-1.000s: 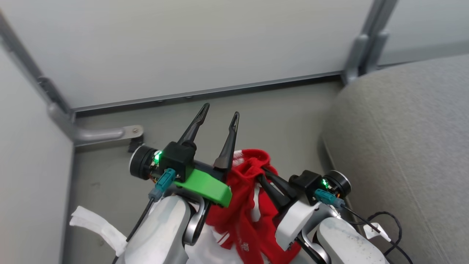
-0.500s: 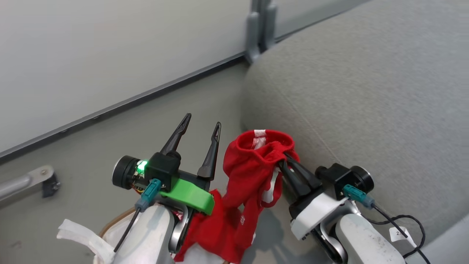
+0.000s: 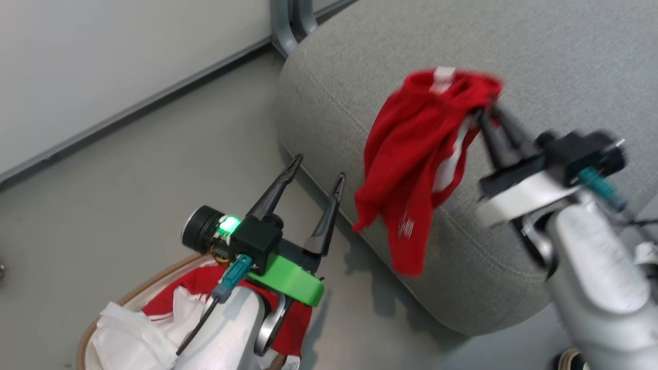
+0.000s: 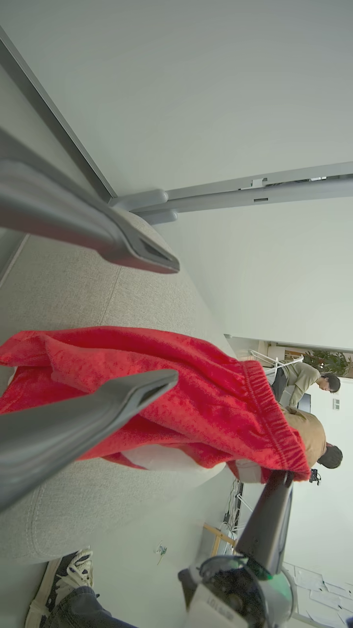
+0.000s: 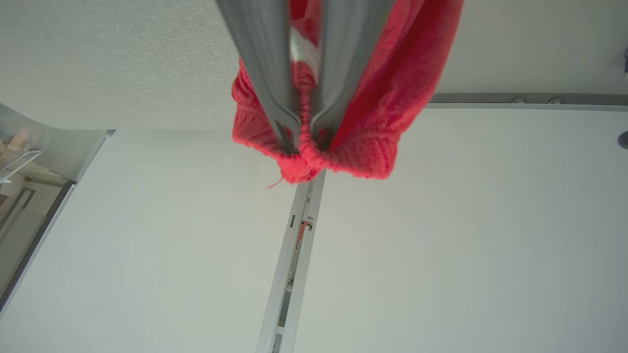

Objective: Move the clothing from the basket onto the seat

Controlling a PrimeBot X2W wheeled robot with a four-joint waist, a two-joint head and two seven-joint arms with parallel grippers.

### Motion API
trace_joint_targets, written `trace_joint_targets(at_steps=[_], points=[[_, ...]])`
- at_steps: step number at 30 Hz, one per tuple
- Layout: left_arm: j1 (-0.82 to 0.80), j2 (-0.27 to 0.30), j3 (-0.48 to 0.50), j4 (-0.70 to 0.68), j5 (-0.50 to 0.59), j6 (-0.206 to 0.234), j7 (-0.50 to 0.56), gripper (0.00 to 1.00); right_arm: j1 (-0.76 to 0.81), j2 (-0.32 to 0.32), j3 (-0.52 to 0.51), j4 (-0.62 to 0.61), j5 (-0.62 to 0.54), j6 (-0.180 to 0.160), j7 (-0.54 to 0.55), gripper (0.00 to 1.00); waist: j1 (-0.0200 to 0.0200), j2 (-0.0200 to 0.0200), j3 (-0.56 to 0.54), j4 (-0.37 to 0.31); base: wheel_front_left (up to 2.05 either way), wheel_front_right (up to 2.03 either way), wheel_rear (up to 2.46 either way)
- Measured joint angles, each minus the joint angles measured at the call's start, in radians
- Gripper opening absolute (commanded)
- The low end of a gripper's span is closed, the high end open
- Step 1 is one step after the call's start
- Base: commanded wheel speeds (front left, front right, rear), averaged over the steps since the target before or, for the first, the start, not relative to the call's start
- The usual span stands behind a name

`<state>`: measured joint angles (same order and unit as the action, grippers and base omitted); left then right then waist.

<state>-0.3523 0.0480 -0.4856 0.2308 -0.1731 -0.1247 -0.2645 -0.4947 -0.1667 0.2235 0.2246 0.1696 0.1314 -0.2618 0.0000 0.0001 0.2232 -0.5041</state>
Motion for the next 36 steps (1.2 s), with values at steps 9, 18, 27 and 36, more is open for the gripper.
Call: trace_joint_targets(at_steps=[9, 18, 27, 36], points=[[-0.079, 0.011, -0.092, -0.008, 0.002, -0.003, 0.0, 1.0, -0.3, -0.239, -0.14, 0.012, -0.088, 0.0, 0.0, 0.0, 0.0, 0.0, 0.132, 0.044, 0.0, 0.0, 0.0], [-0.143, 0.02, -0.093, 0.0, -0.001, -0.004, 0.0, 1.0, -0.454, -0.364, -0.289, 0.158, -0.171, 0.0, -0.002, 0.0, 0.0, 0.0, 0.242, 0.139, 0.0, 0.0, 0.0], [-0.159, 0.021, -0.071, 0.016, 0.006, -0.004, 0.0, 1.0, -0.34, -0.236, -0.315, 0.334, -0.19, 0.0, -0.001, 0.0, 0.0001, 0.0, 0.325, 0.229, 0.0, 0.0, 0.0], [-0.14, 0.016, -0.037, 0.039, 0.002, -0.004, 0.0, 1.0, -0.167, -0.139, -0.38, 0.406, -0.187, 0.0, -0.001, 1.0, 0.0001, -0.0001, 0.308, 0.258, 0.0, 0.0, 0.0]])
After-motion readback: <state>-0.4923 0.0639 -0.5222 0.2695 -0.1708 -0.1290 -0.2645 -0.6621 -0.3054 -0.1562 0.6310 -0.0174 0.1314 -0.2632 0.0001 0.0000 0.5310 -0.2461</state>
